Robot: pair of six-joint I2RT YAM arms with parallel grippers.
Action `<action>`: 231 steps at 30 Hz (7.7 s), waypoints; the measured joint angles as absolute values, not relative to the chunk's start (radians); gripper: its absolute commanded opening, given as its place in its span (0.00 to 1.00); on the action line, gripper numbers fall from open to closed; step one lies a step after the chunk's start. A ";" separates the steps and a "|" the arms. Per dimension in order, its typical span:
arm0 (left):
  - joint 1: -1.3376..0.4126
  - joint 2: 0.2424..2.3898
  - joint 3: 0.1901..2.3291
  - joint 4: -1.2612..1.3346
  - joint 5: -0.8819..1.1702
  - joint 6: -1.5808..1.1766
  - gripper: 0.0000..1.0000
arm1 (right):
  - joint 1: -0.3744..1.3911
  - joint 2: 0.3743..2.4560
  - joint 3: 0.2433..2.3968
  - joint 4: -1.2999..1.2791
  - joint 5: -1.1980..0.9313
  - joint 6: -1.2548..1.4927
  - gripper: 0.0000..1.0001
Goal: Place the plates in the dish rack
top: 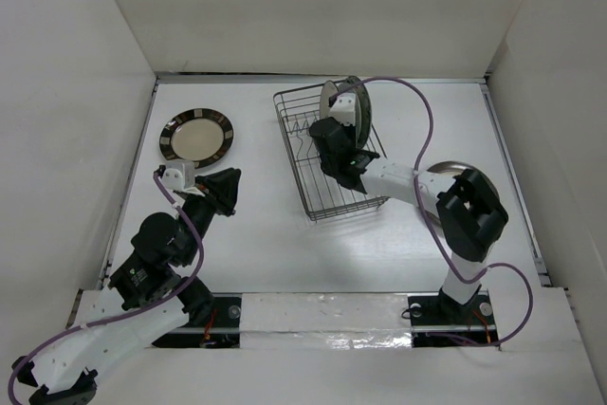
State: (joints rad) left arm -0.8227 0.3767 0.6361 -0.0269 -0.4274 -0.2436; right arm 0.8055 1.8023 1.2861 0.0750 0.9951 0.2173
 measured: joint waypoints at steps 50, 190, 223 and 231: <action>-0.823 0.362 0.636 -0.020 -0.285 -0.270 0.19 | -0.208 0.551 0.374 -0.598 0.700 1.201 0.83; -0.822 0.423 0.636 -0.051 -0.368 -0.247 0.25 | 0.786 2.078 1.954 -0.301 0.855 -0.250 0.00; -0.481 0.796 0.704 -0.013 -0.181 -0.532 0.15 | 0.921 1.279 1.243 0.093 0.623 0.025 0.00; 0.002 1.014 0.657 0.113 0.101 -0.736 0.48 | 0.880 0.978 0.878 0.223 0.513 0.117 0.16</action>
